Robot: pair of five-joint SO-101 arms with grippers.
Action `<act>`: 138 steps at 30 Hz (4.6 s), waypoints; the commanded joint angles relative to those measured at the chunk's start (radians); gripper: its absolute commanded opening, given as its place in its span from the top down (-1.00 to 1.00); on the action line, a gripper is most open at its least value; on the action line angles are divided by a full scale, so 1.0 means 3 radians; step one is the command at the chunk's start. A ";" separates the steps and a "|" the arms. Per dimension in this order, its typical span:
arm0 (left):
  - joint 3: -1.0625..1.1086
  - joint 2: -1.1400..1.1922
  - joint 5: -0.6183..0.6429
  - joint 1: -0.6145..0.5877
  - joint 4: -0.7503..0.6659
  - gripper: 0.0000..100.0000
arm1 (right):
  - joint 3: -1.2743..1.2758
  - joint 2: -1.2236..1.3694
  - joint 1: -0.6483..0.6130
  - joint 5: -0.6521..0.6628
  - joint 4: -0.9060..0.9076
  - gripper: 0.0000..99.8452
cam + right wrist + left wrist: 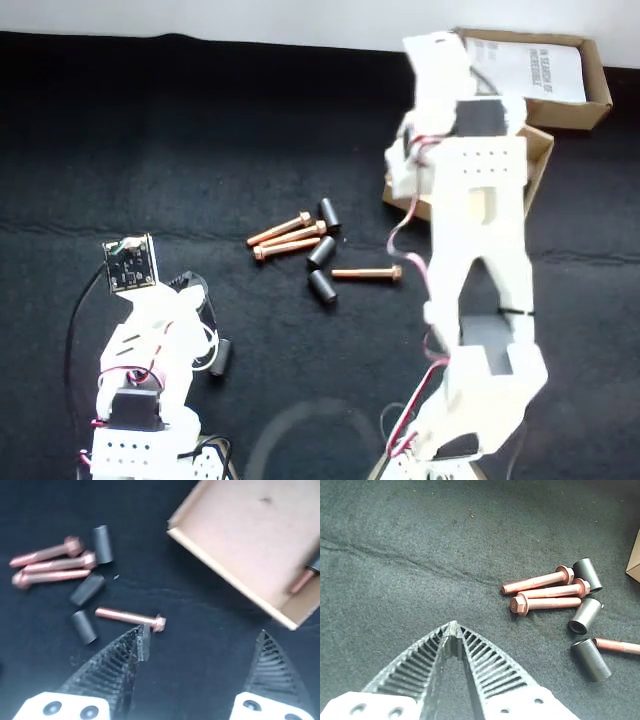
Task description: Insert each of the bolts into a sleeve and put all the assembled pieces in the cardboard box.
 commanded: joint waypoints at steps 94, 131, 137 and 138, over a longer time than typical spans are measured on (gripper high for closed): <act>0.0059 -0.0028 -0.0015 -0.0038 0.0005 0.98 | 0.2084 0.0442 -0.1435 0.0292 -0.1624 0.68; 0.0059 -0.0028 -0.0015 -0.0038 0.0000 0.98 | 0.0371 0.0918 -0.1102 0.0297 -0.0401 0.92; 0.0059 -0.0028 -0.0015 -0.0038 -0.0005 0.98 | -0.0621 0.0688 -0.0887 0.0271 0.0059 0.92; 0.0059 -0.0028 -0.0015 -0.0038 -0.0005 0.98 | -0.0611 0.0524 -0.0852 0.0276 0.0054 0.92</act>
